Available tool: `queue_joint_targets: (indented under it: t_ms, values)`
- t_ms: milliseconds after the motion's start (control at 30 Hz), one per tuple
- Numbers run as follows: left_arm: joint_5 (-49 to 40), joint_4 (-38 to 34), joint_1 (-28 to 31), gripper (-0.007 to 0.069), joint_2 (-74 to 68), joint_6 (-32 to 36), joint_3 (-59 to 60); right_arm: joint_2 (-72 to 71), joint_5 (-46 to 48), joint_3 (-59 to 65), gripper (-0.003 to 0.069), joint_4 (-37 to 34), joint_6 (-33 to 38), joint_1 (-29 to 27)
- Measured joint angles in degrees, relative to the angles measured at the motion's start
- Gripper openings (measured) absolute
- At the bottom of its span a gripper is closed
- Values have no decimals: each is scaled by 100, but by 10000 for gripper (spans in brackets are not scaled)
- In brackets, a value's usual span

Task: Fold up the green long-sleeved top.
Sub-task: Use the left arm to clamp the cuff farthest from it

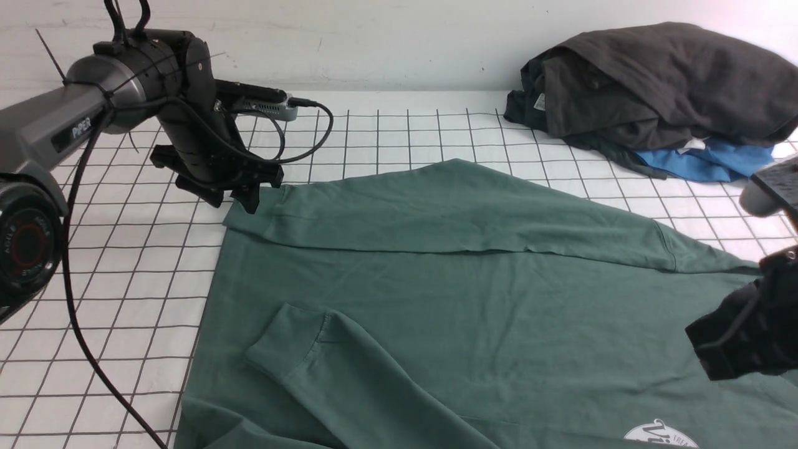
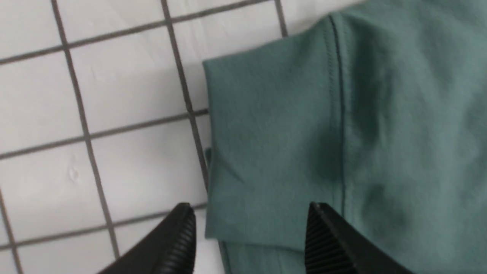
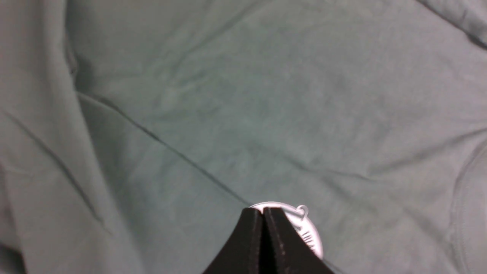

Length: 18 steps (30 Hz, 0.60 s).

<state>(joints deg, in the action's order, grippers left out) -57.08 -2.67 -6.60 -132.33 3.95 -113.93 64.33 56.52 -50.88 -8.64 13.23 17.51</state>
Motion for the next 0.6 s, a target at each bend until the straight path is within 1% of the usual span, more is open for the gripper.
queue_joint_targets:
  t_ms: [200,300,367,400,433,467,600]
  values:
    - [-128,-4,0,363,-422,-7,-435,453,-5,-352,-15,92,-53,0]
    - [-141,-8,0,339,-487,-20,-473,633,-17,-432,-15,92,-53,0]
    - [-155,-8,0,295,-505,-20,-473,720,-25,-432,-15,92,-53,0]
    - [-170,-8,0,258,-505,-20,-479,746,-25,-432,-15,92,-53,0]
    - [-176,-3,0,251,-505,-20,-479,752,-25,-432,-15,92,-53,0]
    - [-198,-3,0,195,-499,-20,-484,773,-31,-432,-15,92,-53,0]
    - [-285,2,0,66,-417,0,-484,773,-30,-432,-15,92,-53,0]
